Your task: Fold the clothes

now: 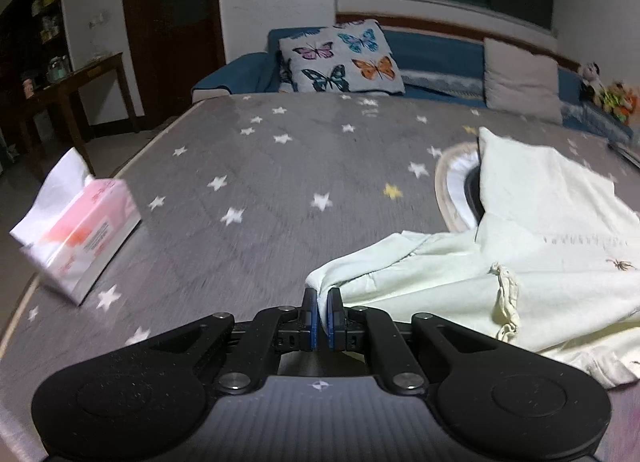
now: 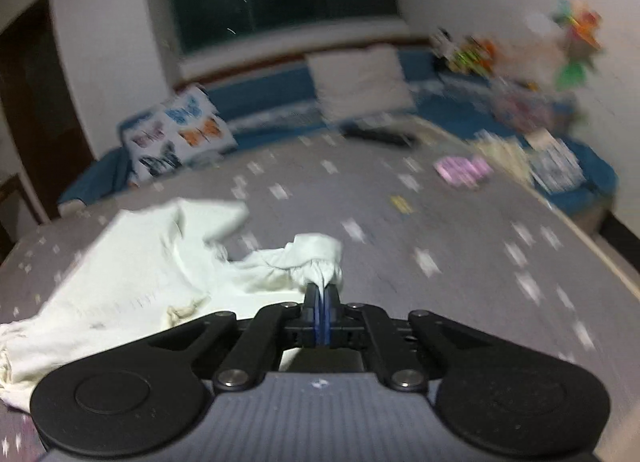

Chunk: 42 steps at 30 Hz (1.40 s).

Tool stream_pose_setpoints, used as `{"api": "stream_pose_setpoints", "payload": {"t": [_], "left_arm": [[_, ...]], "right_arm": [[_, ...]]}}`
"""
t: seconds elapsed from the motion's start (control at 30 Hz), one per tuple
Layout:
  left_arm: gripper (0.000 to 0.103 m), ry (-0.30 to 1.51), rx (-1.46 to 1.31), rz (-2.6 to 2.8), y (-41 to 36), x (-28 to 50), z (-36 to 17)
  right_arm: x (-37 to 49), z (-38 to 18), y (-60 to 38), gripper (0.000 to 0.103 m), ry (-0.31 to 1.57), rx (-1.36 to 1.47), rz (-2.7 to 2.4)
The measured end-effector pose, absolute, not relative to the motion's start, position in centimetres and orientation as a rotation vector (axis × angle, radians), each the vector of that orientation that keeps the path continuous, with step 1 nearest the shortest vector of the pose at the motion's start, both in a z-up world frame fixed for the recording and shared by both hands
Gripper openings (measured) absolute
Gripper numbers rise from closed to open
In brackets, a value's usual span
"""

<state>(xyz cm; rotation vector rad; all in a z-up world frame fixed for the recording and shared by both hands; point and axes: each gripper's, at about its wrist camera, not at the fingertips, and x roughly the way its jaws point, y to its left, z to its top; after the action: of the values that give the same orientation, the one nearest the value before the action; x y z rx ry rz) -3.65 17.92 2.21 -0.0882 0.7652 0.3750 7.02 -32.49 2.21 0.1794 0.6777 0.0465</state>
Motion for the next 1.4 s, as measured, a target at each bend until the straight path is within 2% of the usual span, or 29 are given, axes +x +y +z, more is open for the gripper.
{"api": "stream_pose_setpoints", "payload": {"t": [0.17,0.2,0.23,0.3,0.57,1.07,1.4], "left_arm": [[0.015,0.796,-0.093,0.369,18.4,-5.5,2.4],[0.021,0.795,-0.087,0.375,18.4,-5.5,2.6],[0.033,0.793,-0.077,0.383,18.3,-5.5,2.7],[0.043,0.776,-0.064,0.391,18.1,-5.3,3.2],[0.046,0.739,-0.055,0.342,16.9,-2.4,4.3],[0.044,0.782,0.013,0.130,11.5,12.1,2.8],[0.045,0.824,0.006,0.081,9.9,20.5,0.0]], "right_arm": [[3.2,1.1,-34.7,0.010,0.754,0.101,-0.063],[3.0,1.3,-34.9,0.012,0.752,0.096,-0.062],[2.9,1.5,-35.1,0.013,0.751,0.091,-0.061],[3.6,2.2,-34.8,0.019,0.737,0.079,-0.050],[8.9,2.7,-29.9,0.024,0.735,0.024,0.193],[24.2,-0.2,-22.1,0.024,0.832,0.047,0.343],[30.5,-3.1,-21.1,0.024,0.863,0.089,0.326]]}}
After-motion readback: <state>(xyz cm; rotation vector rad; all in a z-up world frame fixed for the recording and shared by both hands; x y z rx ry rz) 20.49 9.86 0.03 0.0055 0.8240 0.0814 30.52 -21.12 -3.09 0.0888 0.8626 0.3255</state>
